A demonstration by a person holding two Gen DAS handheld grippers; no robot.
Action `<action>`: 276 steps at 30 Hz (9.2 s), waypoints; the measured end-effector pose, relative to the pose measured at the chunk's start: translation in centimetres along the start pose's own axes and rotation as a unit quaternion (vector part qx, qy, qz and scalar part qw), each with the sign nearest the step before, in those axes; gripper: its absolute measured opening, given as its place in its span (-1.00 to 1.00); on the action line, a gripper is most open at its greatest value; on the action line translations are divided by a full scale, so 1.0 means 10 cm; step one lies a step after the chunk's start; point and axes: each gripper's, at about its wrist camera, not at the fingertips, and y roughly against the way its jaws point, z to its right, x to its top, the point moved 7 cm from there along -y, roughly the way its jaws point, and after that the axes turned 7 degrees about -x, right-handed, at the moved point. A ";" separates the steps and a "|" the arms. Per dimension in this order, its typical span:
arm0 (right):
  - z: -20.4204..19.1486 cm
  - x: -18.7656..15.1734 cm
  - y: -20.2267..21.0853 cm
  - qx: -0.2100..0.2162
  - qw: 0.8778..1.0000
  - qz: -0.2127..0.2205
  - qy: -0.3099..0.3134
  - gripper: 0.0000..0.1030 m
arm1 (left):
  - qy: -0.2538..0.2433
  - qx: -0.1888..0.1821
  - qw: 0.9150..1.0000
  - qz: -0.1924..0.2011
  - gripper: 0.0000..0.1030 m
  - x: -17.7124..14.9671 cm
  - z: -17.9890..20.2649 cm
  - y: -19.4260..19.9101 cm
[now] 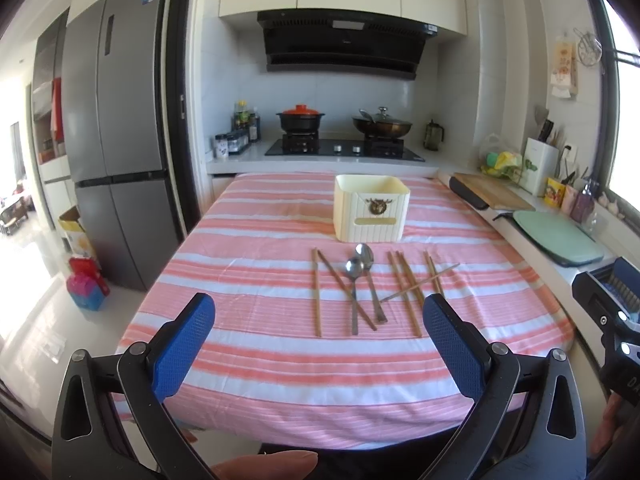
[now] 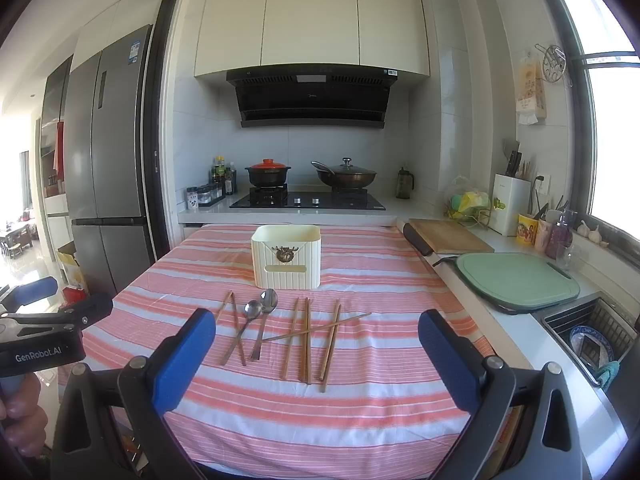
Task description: Organize utensils
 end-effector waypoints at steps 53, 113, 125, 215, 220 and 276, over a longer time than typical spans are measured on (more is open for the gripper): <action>0.02 -0.10 -0.08 0.002 1.000 -0.015 -0.002 1.00 | 0.006 0.013 1.000 -0.021 0.99 -0.08 -0.08 -0.15; -0.01 -1.11 -3.22 0.062 0.933 -0.342 0.090 -0.20 | -0.033 0.084 0.966 -0.243 0.99 -0.53 -0.69 -3.13; 0.22 -1.22 -3.05 0.067 0.918 -0.362 0.150 -0.83 | 0.002 0.011 0.960 -0.281 0.99 -0.64 -0.85 -3.11; -0.44 1.02 -3.90 0.149 0.967 -0.205 0.010 -0.13 | -0.013 -0.135 0.983 -0.125 0.89 1.27 -0.20 -3.20; -0.11 0.44 -2.99 0.105 0.976 -0.185 0.053 0.06 | 0.001 -0.121 0.983 -0.140 0.93 0.52 -0.36 -2.56; 0.19 -0.66 -1.92 -0.049 0.982 -0.165 0.081 0.28 | 0.019 -0.084 0.983 -0.160 0.93 -0.59 -0.13 -2.02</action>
